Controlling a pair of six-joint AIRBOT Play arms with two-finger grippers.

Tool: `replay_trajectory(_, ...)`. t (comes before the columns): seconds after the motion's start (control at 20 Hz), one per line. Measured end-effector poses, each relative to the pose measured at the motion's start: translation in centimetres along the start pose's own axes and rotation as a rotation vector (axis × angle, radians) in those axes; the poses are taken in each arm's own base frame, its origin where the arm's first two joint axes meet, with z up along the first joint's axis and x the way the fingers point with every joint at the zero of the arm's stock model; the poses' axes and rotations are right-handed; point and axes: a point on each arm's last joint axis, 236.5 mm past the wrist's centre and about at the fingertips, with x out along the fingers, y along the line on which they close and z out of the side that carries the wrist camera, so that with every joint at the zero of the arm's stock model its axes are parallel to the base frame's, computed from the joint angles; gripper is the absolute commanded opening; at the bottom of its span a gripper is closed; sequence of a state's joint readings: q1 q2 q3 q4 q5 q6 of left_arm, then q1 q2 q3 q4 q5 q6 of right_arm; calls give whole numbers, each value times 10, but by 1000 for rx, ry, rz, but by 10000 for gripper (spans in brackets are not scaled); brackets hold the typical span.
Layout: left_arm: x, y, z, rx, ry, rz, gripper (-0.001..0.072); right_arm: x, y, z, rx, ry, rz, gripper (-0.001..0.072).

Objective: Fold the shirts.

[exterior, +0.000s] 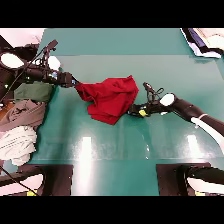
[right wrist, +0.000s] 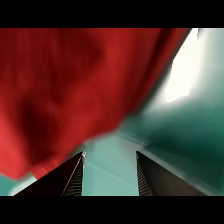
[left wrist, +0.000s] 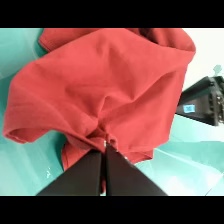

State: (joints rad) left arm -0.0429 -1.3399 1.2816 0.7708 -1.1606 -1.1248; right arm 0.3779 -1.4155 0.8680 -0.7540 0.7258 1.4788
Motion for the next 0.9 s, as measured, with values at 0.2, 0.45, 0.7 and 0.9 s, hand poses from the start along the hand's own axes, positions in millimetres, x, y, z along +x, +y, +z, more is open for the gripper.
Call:
replay_trajectory(0.2,0,0,-1,-2,3,-1,22,10,3,17,-3,-36,-1,231)
replay_trajectory(0.45,-2,-2,0,3,2,-2,21,10,2,27,-25,-71,-13,15)
replay_trajectory(0.7,-53,-39,44,137,-140,28,21,-71,31,60,-147,-214,13,14)
replay_trajectory(0.9,-131,-112,85,290,-342,5,21,-187,81,90,-275,-407,63,14)
